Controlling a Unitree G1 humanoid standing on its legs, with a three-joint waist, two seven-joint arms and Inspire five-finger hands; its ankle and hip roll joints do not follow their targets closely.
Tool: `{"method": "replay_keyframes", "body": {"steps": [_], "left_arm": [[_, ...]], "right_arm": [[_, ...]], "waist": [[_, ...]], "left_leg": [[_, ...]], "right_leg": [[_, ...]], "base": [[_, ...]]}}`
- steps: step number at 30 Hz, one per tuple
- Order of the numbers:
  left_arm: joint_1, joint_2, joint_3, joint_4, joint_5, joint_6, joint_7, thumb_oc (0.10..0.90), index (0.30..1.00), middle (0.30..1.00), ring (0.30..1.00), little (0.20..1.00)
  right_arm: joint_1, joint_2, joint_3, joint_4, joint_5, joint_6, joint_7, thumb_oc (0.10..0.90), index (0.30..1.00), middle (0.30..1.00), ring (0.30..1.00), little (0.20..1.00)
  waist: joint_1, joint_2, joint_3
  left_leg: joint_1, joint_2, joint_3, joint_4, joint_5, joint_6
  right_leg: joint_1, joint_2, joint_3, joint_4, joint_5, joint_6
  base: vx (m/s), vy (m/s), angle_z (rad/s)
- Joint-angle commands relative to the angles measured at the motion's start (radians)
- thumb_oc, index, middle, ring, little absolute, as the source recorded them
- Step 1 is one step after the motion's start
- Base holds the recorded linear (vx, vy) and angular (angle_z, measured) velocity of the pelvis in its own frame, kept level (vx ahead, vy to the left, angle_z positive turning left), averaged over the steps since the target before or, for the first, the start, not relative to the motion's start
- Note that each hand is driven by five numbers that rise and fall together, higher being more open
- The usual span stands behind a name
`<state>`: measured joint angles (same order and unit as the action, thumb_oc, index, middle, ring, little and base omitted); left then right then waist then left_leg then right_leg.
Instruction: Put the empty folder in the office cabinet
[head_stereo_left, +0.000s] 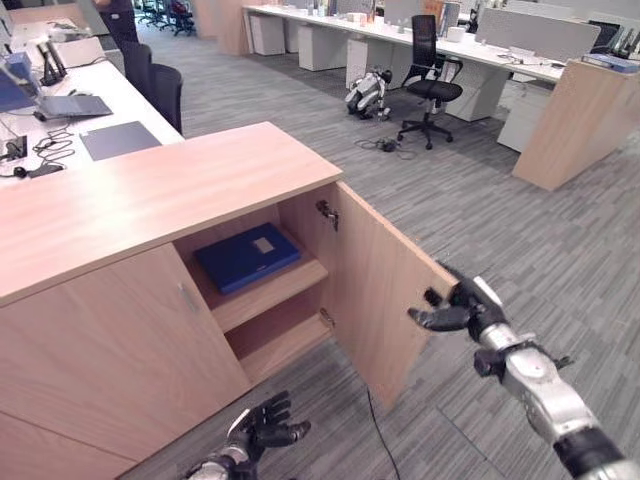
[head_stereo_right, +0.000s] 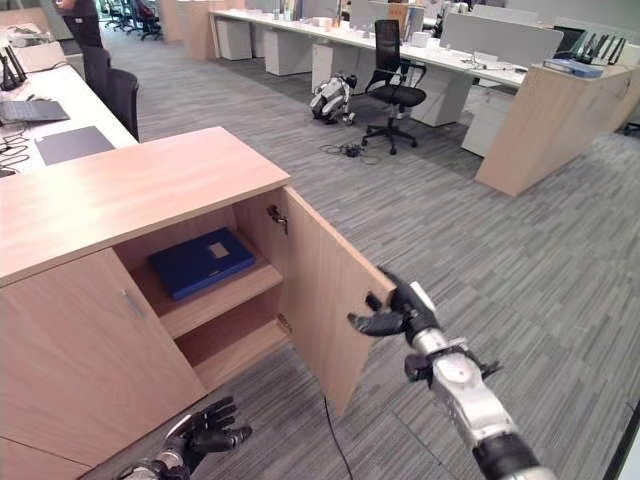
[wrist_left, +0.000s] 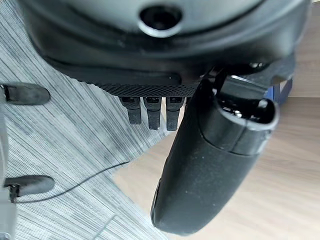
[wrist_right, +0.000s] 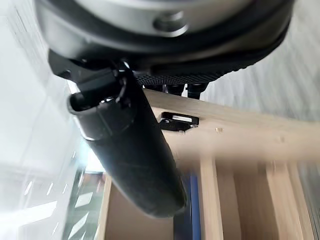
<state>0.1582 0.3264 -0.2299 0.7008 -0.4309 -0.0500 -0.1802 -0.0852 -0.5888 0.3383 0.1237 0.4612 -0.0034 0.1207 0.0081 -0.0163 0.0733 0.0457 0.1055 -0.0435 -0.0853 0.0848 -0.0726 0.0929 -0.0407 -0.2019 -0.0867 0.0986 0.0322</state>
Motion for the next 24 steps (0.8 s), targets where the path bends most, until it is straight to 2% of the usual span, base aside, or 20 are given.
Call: {"method": "replay_keyframes", "body": {"steps": [1,4,7,8,12,13,14,15,16,17,18,20,21,22,23,24], "left_arm": [[-0.114,0.053,0.002,-0.050,0.021,-0.067,-0.011,0.800,0.900,0.900,0.900,0.900],[-0.110,0.060,0.002,-0.061,0.014,-0.068,-0.009,0.800,0.900,0.900,0.900,0.900],[-0.106,0.064,0.003,-0.068,-0.005,-0.070,0.003,0.800,0.900,0.900,0.900,0.900],[-0.106,0.065,0.005,-0.069,-0.005,-0.069,0.003,0.800,0.900,0.900,0.900,0.900],[-0.103,0.060,-0.009,-0.062,-0.025,-0.068,0.020,0.800,0.900,0.900,0.900,0.900],[-0.104,0.053,-0.020,-0.053,-0.027,-0.069,0.030,0.800,0.900,0.900,0.900,0.900],[-0.106,0.053,-0.027,-0.055,-0.028,-0.073,0.033,0.800,0.900,0.900,0.900,0.900],[-0.111,0.050,-0.032,-0.061,-0.027,-0.073,0.034,0.800,0.900,0.900,0.900,0.900],[-0.112,0.050,-0.033,-0.061,-0.027,-0.073,0.034,0.800,0.900,0.900,0.900,0.900],[-0.115,0.048,-0.036,-0.072,-0.026,-0.071,0.035,0.800,0.900,0.900,0.900,0.900],[-0.123,0.049,-0.035,-0.081,-0.019,-0.069,0.033,0.800,0.900,0.900,0.900,0.900],[-0.123,0.058,-0.024,-0.096,-0.021,-0.066,0.028,0.800,0.900,0.900,0.900,0.900],[-0.122,0.061,-0.013,-0.099,-0.022,-0.068,0.025,0.800,0.900,0.900,0.900,0.900],[-0.120,0.063,-0.005,-0.095,-0.019,-0.068,0.024,0.800,0.900,0.900,0.900,0.900],[-0.121,0.058,0.009,-0.083,-0.011,-0.064,0.019,0.800,0.900,0.900,0.900,0.900],[-0.117,0.054,0.012,-0.078,-0.005,-0.065,0.016,0.800,0.900,0.900,0.900,0.900]], "right_arm": [[-0.144,0.115,0.137,-0.113,0.082,-0.054,0.175,0.800,0.900,0.900,0.900,0.900],[-0.213,0.152,0.213,-0.121,0.089,-0.050,0.188,0.800,0.900,0.900,0.900,0.900],[-0.310,0.224,0.275,-0.110,0.132,-0.058,0.178,0.800,0.900,0.900,0.900,0.900],[-0.312,0.225,0.276,-0.107,0.133,-0.059,0.178,0.800,0.900,0.900,0.900,0.900],[-0.479,0.330,0.336,-0.131,0.174,-0.090,0.143,0.800,0.900,0.900,0.900,0.900],[-0.542,0.370,0.336,-0.115,0.179,-0.111,0.112,0.800,0.900,0.900,0.900,0.900],[-0.563,0.385,0.333,-0.112,0.182,-0.126,0.097,0.800,0.900,0.900,0.900,0.900],[-0.580,0.383,0.327,-0.120,0.180,-0.139,0.083,0.800,0.900,0.900,0.900,0.900],[-0.581,0.382,0.326,-0.120,0.180,-0.139,0.083,0.800,0.900,0.900,0.900,0.900],[-0.584,0.377,0.319,-0.126,0.175,-0.141,0.074,0.800,0.900,0.900,0.900,0.900],[-0.581,0.360,0.310,-0.144,0.167,-0.139,0.073,0.800,0.900,0.900,0.900,0.900],[-0.562,0.336,0.298,-0.182,0.162,-0.129,0.074,0.800,0.900,0.900,0.900,0.900],[-0.550,0.318,0.288,-0.199,0.156,-0.124,0.075,0.800,0.900,0.900,0.900,0.900],[-0.530,0.302,0.277,-0.208,0.152,-0.117,0.076,0.800,0.900,0.900,0.900,0.900],[-0.471,0.264,0.248,-0.203,0.141,-0.103,0.083,0.800,0.900,0.900,0.900,0.900],[-0.427,0.237,0.226,-0.210,0.131,-0.094,0.089,0.800,0.900,0.900,0.900,0.900]], "waist": [[0.094,-0.035,0.042],[0.133,-0.032,0.051],[0.180,-0.023,0.067],[0.179,-0.024,0.068],[0.248,-0.005,0.093],[0.275,0.008,0.094],[0.283,0.011,0.099],[0.281,0.013,0.106],[0.281,0.014,0.104],[0.271,0.015,0.108],[0.249,0.011,0.104],[0.216,0.013,0.095],[0.198,0.011,0.091],[0.181,0.007,0.088],[0.152,-0.002,0.080],[0.139,-0.002,0.074]], "left_leg": [[-0.003,0.025,-0.012,0.014,-0.029,-0.066],[-0.033,0.035,-0.047,0.029,-0.006,-0.082],[-0.068,0.044,-0.070,0.055,0.018,-0.101],[-0.069,0.044,-0.071,0.056,0.017,-0.102],[-0.143,0.058,-0.117,0.076,0.077,-0.136],[-0.155,0.062,-0.119,0.067,0.090,-0.138],[-0.167,0.067,-0.099,0.073,0.092,-0.140],[-0.188,0.078,-0.038,0.093,0.096,-0.137],[-0.193,0.077,-0.039,0.095,0.099,-0.135],[-0.207,0.099,0.041,0.117,0.101,-0.116],[-0.207,0.137,0.164,0.134,0.090,-0.093],[-0.178,0.191,0.319,0.172,0.073,-0.089],[-0.161,0.205,0.367,0.194,0.055,-0.090],[-0.147,0.213,0.395,0.229,0.029,-0.088],[-0.113,0.209,0.402,0.278,-0.037,-0.105],[-0.103,0.202,0.403,0.294,-0.063,-0.104]], "right_leg": [[0.103,-0.100,0.018,0.056,-0.213,0.118],[0.115,-0.084,-0.006,0.045,-0.219,0.106],[0.131,-0.066,-0.029,0.021,-0.219,0.095],[0.132,-0.066,-0.030,0.020,-0.218,0.094],[0.143,-0.047,-0.090,0.003,-0.230,0.079],[0.149,-0.040,-0.120,-0.001,-0.234,0.075],[0.158,-0.042,-0.141,-0.001,-0.241,0.074],[0.159,-0.051,-0.170,0.000,-0.237,0.074],[0.155,-0.051,-0.171,0.000,-0.232,0.076],[0.151,-0.061,-0.190,0.001,-0.227,0.077],[0.143,-0.072,-0.219,0.004,-0.222,0.078],[0.132,-0.085,-0.260,0.012,-0.214,0.077],[0.126,-0.094,-0.279,0.017,-0.207,0.074],[0.122,-0.107,-0.297,0.025,-0.203,0.070],[0.127,-0.125,-0.312,0.036,-0.215,0.062],[0.127,-0.136,-0.333,0.046,-0.215,0.063]], "base": [[-0.07,-0.113,0.42],[-0.08,-0.128,0.40],[-0.08,-0.099,0.45],[-0.06,-0.068,0.41],[-0.09,-0.086,0.68],[-0.09,-0.053,0.85],[-0.10,0.008,0.85],[-0.07,0.049,0.83],[-0.10,0.079,1.05],[-0.12,0.078,1.19],[-0.17,0.095,1.10],[-0.16,0.098,0.72],[-0.13,0.111,0.63],[-0.08,0.098,0.58],[-0.04,0.125,0.78],[0.00,0.162,0.90]]}}
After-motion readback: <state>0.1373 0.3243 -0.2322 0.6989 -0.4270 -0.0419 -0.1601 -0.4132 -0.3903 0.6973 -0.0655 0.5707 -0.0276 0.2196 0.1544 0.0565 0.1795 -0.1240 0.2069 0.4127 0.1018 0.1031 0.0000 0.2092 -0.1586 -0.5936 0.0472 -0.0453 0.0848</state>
